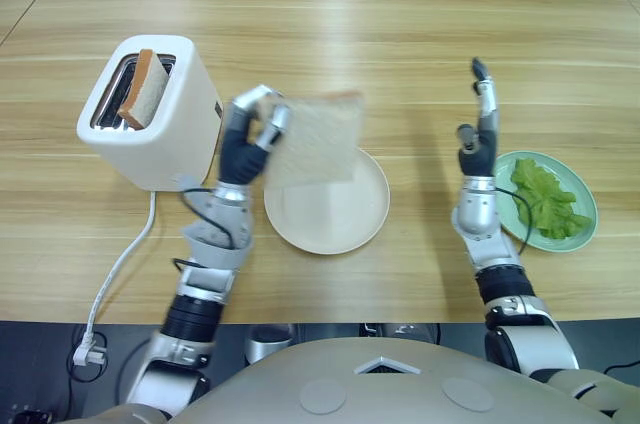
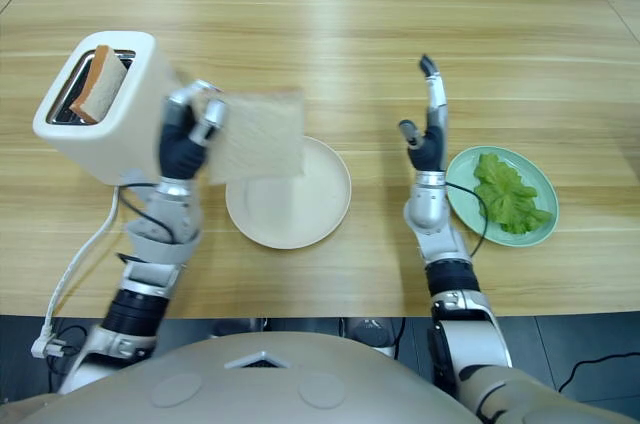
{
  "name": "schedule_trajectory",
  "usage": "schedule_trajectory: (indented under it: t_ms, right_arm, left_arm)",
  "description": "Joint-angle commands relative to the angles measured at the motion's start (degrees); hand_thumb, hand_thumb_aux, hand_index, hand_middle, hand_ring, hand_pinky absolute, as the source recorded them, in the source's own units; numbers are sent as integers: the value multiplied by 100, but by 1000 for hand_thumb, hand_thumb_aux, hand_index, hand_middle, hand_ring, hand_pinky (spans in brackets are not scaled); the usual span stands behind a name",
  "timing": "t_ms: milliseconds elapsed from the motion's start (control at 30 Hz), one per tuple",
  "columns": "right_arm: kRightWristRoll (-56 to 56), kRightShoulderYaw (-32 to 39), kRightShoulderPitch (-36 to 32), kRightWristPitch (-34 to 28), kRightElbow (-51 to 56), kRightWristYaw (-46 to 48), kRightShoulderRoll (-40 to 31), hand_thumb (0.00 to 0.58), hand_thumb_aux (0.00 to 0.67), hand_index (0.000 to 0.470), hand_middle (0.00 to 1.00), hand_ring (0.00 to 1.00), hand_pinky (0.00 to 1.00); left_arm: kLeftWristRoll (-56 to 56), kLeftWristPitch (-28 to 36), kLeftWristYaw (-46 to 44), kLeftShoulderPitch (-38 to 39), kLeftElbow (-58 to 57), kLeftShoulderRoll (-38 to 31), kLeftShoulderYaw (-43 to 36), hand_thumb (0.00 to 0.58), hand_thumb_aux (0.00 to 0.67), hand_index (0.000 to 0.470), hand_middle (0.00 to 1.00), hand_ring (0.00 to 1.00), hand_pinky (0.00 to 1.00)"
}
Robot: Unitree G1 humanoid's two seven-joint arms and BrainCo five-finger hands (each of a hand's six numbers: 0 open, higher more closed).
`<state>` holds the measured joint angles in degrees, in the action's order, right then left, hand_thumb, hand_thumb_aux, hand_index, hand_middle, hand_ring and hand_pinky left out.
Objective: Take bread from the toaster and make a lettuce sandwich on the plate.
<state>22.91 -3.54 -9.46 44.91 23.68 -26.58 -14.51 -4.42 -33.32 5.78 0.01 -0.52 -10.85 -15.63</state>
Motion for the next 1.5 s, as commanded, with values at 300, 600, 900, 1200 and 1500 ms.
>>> schedule_trajectory:
  t_ms: [300,600,900,1200,1500]
  right_arm:
    - [248,-1218,1136,-814,-1026,-11,-1132,0,0,0,0,0,0]
    - [1173,-1495,1684,-1639,606,-755,-2481,0,0,0,0,0,0]
    - [2310,19,1268,-2881,2087,-900,-2935,0,0,0,0,0,0]
    - [2596,1206,277,-3337,3094,-1099,-2848,0,0,0,0,0,0]
    - [2377,1381,390,-3402,2910,-1435,-3029,580,670,460,0,0,0]
  left_arm:
    - [-978,-331,193,-207,-2363,169,233,580,670,460,1000,1000,1000]
    - [-2127,-372,967,254,-2248,-147,327,580,670,460,1000,1000,1000]
    - [-3123,161,1651,305,-2009,-310,329,0,0,0,0,0,0]
    - [-4057,609,2483,675,-850,-567,438,0,0,0,0,0,0]
    - [-4154,792,2750,886,77,-799,813,0,0,0,0,0,0]
